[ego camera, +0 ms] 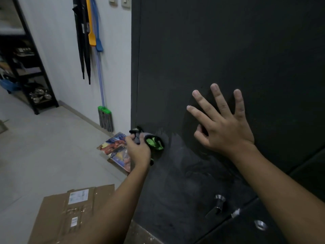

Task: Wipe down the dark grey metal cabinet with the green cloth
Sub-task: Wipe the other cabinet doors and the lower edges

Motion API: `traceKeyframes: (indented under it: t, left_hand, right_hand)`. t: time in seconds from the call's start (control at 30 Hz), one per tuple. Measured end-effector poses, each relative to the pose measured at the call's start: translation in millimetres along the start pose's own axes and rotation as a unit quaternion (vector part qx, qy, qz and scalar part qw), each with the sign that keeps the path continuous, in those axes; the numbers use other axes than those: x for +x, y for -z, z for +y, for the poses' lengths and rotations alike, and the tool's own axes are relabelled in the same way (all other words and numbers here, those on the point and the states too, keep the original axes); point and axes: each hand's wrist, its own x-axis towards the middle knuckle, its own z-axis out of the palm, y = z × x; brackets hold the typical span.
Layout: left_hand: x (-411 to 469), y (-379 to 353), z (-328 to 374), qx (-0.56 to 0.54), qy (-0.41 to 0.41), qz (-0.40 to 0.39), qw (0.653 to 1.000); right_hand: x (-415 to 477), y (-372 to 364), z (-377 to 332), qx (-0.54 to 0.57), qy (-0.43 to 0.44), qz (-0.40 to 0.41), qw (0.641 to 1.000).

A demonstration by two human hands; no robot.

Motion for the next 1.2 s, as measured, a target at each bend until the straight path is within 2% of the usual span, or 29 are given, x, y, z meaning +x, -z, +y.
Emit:
traceKeyframes:
  t: [0.13,0.23,0.37,0.43,0.5,0.53,0.57,0.67,0.73,0.9,1.03,1.13,1.2]
  left_hand:
    - [-23.3,-9.7,34.5,-0.015,-0.139,0.01,0.99]
    - [-53.1,-16.0,23.2,0.012,-0.266,-0.03,0.963]
    - [-75.7,-9.6,-27.8,0.074,-0.421,-0.187,0.884]
    - [-69.4,0.3,-43.5,0.112,-0.462,-0.271,0.837]
    - [-56.1,9.3,-40.7,0.126,-0.472,-0.31,0.815]
    - [-49.2,11.4,-34.9,0.115,-0.471,-0.298,0.822]
    - [-42.8,11.0,-26.0,0.096,-0.46,-0.263,0.842]
    - [-32.5,0.5,14.6,0.041,-0.374,-0.1,0.921]
    - [-32.7,-11.4,36.4,0.024,-0.339,-0.054,0.939]
    - [-66.0,-32.0,33.1,-0.012,-0.385,-0.056,0.921]
    - [-106.1,-43.2,14.5,0.001,-0.427,-0.081,0.901]
    - [-134.6,-47.3,-1.1,0.009,-0.451,-0.127,0.883]
    - [-150.9,-48.9,-10.6,0.021,-0.477,-0.17,0.862]
  right_hand:
    - [0.4,0.1,-0.2,0.001,0.0,-0.007,1.0]
    - [-0.2,0.1,-1.5,0.001,-0.005,-0.01,1.0]
    - [-0.3,1.1,-2.4,0.009,-0.006,-0.015,1.0]
    - [-1.0,1.3,-1.8,0.008,-0.004,-0.019,1.0]
    - [-1.2,1.1,-1.4,0.005,-0.003,-0.017,1.0]
    - [-1.2,1.1,-1.5,0.004,-0.004,-0.015,1.0]
    - [-1.2,0.9,-1.9,0.005,-0.005,-0.013,1.0]
    - [-0.6,0.9,-2.2,0.008,-0.008,-0.009,1.0]
    - [-0.1,1.0,-2.3,0.013,-0.007,-0.01,1.0]
    - [-1.3,2.9,-2.4,0.015,0.0,-0.021,1.0]
    - [-2.5,5.5,1.6,0.071,0.012,-0.013,0.997]
    - [-16.8,5.6,10.4,0.089,0.028,0.023,0.995]
    - [-36.0,7.7,19.1,0.087,0.004,0.052,0.995]
